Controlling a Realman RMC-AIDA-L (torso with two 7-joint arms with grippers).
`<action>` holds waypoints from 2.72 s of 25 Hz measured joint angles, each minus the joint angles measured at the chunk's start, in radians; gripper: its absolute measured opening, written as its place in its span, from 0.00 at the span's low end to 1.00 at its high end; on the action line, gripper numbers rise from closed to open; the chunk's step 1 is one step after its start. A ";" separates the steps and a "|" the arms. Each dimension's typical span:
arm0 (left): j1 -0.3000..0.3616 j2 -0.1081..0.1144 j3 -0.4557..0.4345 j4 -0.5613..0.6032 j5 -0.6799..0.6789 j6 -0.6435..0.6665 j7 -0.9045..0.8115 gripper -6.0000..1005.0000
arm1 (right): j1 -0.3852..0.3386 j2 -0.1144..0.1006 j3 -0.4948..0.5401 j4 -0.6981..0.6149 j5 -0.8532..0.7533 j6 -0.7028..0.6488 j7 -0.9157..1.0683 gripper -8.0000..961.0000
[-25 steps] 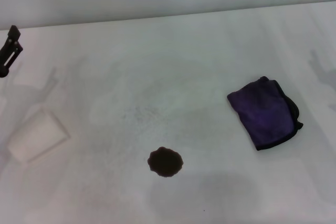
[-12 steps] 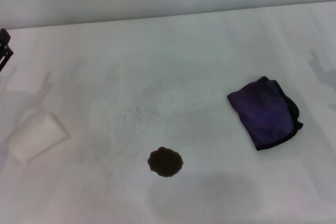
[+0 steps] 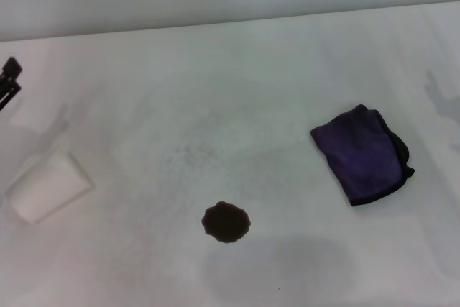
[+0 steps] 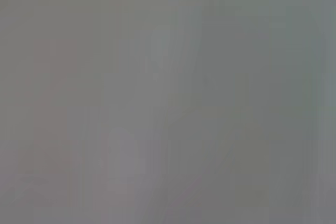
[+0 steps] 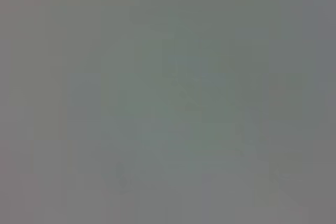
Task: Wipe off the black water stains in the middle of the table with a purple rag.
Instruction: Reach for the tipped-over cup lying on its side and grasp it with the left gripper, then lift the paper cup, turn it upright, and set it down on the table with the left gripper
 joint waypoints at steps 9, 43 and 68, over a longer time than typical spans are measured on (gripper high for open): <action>0.173 0.072 -0.044 0.567 0.543 0.125 -0.652 0.89 | 0.007 0.000 -0.001 -0.002 -0.004 -0.034 0.006 0.91; -0.220 0.012 -0.253 0.869 1.862 -0.348 -1.200 0.89 | 0.003 0.002 0.001 0.020 -0.004 0.008 0.010 0.91; -0.234 -0.036 -0.184 0.730 1.869 -0.149 -1.117 0.88 | -0.003 0.000 0.001 0.011 -0.001 0.002 0.007 0.91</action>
